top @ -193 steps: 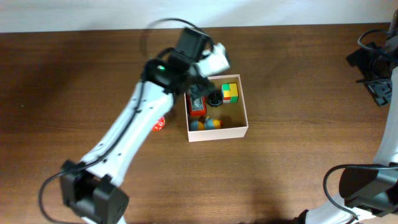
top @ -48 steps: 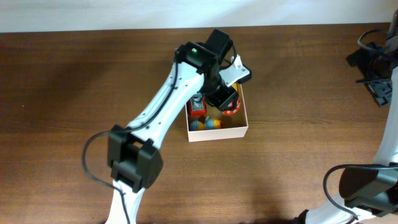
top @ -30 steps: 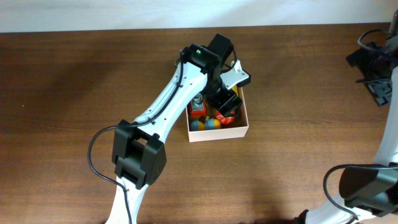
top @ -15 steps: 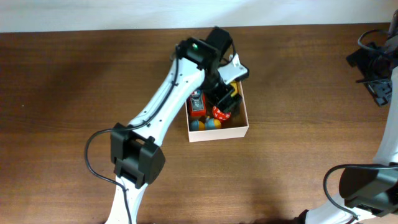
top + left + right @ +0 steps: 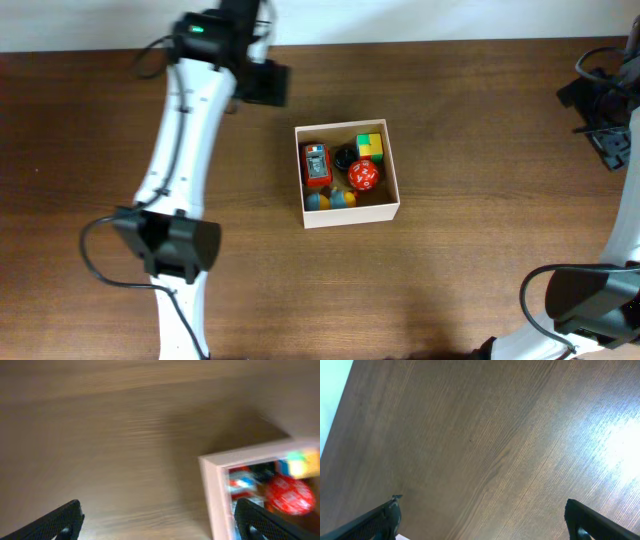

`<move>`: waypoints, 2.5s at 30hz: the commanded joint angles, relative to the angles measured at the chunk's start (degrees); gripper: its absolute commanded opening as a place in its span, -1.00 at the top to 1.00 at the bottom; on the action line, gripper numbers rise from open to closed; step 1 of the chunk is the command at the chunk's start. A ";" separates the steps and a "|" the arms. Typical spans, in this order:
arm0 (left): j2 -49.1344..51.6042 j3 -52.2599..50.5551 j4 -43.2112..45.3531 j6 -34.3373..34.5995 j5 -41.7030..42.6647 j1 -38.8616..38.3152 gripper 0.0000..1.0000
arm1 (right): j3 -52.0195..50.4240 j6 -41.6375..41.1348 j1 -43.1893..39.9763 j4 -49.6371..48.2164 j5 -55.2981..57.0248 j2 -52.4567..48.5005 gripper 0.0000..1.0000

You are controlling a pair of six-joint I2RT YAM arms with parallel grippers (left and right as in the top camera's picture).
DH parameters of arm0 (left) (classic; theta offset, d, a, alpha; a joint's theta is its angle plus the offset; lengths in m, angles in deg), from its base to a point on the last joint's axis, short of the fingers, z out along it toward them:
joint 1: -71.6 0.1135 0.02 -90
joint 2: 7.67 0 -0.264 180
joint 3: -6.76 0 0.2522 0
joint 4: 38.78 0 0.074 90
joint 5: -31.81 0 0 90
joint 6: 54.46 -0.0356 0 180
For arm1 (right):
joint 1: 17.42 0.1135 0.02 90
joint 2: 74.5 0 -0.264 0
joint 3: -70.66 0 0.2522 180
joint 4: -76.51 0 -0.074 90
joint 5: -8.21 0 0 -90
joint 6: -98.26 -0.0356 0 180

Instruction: Pack container

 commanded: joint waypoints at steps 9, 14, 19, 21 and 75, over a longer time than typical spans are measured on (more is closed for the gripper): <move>-0.61 1.31 -4.26 7.89 -2.01 9.73 -0.98 | 0.13 -0.44 -0.24 0.00 0.11 -0.20 -0.98; -0.61 1.31 -4.26 7.89 -2.01 9.94 -0.99 | 0.13 -0.44 -0.24 0.00 0.11 -0.20 -0.98; -0.61 1.31 -6.12 7.82 -2.64 9.94 -0.99 | 0.13 -0.44 -0.24 0.02 0.11 -0.20 -0.98; -0.61 1.31 -8.57 7.56 -3.52 9.94 -0.99 | 0.13 -0.44 -0.24 0.00 0.11 -0.20 -0.98; -89.26 -131.29 110.73 7.17 -1.90 10.71 -0.99 | 0.13 -0.44 -0.24 0.00 0.11 -0.20 -0.97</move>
